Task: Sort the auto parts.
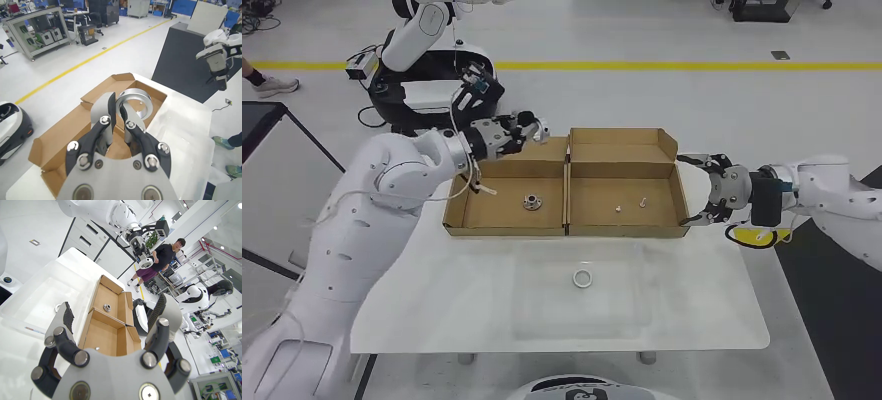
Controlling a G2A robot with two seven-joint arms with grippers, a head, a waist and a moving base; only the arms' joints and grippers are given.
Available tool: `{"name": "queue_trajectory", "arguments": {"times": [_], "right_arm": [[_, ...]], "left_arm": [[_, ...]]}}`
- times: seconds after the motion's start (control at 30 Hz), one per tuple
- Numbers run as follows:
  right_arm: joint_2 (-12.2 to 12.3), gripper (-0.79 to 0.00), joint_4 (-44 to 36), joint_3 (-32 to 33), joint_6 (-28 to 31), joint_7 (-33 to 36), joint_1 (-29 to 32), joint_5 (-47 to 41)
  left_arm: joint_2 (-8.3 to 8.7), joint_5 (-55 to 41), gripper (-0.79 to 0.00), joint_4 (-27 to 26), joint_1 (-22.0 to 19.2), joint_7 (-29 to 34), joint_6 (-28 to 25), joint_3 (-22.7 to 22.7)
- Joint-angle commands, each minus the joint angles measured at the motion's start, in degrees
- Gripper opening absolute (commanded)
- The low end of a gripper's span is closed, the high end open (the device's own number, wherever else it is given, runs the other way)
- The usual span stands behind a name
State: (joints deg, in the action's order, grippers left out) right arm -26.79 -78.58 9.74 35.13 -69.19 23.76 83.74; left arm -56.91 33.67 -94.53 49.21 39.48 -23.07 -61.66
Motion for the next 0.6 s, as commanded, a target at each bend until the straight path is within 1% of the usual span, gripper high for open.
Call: {"name": "queue_trajectory", "arguments": {"times": [0.0, 0.13, 0.27, 0.43, 0.57], "right_arm": [[0.0, 0.000, 0.0, 0.0, 0.0, 0.0, 0.0, 0.0], [0.0, 0.000, 0.0, 0.0, 0.0, 0.0, 0.0, 0.0], [0.0, 0.000, 0.0, 0.0, 0.0, 0.0, 0.0, 0.0], [0.0, 0.000, 0.0, 0.0, 0.0, 0.0, 0.0, 0.0], [0.0, 0.000, 0.0, 0.0, 0.0, 0.0, 0.0, 0.0]], "left_arm": [[-0.37, 1.4, -0.785, 1.2, -2.7, 3.5, -0.4, 2.0], [-1.21, 4.7, -0.785, 3.2, -7.0, 10.6, -0.5, 6.4], [-2.16, 6.5, -0.785, 5.3, -10.0, 15.4, -0.9, 10.4], [-3.20, 8.4, -0.785, 8.3, -12.8, 20.6, -1.3, 14.4], [-3.89, 9.0, -0.785, 8.7, -14.0, 24.2, -1.8, 17.0]]}}
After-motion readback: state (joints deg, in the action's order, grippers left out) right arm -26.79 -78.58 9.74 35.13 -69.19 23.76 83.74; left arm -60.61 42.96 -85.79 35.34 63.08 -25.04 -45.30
